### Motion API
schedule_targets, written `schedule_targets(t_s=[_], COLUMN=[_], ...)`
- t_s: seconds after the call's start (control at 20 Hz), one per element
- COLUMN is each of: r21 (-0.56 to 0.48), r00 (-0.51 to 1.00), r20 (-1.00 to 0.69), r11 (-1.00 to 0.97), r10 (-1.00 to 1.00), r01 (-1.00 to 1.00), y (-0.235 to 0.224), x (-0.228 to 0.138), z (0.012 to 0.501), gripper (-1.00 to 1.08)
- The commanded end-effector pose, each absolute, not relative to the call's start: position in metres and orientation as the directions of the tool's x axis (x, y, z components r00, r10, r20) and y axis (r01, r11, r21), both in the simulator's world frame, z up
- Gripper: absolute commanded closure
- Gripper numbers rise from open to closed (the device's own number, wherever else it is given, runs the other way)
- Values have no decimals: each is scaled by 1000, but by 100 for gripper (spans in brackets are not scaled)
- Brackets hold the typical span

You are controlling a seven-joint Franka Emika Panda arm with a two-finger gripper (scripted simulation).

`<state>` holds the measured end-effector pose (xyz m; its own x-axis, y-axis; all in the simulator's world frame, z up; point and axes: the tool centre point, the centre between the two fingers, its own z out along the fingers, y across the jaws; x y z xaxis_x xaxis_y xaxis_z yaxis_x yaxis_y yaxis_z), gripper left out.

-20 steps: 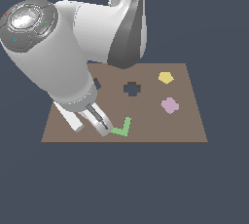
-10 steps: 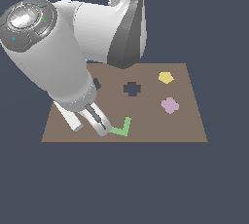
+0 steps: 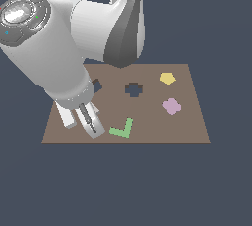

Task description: Insert a designated object into the corresponding slot on a board.

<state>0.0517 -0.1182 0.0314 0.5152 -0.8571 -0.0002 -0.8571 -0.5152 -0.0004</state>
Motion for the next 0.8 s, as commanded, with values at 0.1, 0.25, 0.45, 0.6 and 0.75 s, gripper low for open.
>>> schedule_targets(t_s=[0.1, 0.25, 0.45, 0.6, 0.75], r21=[-1, -1, -1, -1, -2], r00=[397, 296, 133, -2, -136], r20=[0, 0, 0, 0, 0], r11=[-397, -296, -133, 2, 136], r10=[-918, -955, -991, -1000, -991], r01=[-918, -955, -991, -1000, -991], y=[-124, -128, -133, -136, -138], x=[45, 39, 29, 21, 12], z=[32, 33, 34, 35, 36], gripper=[108, 108, 108, 108, 108])
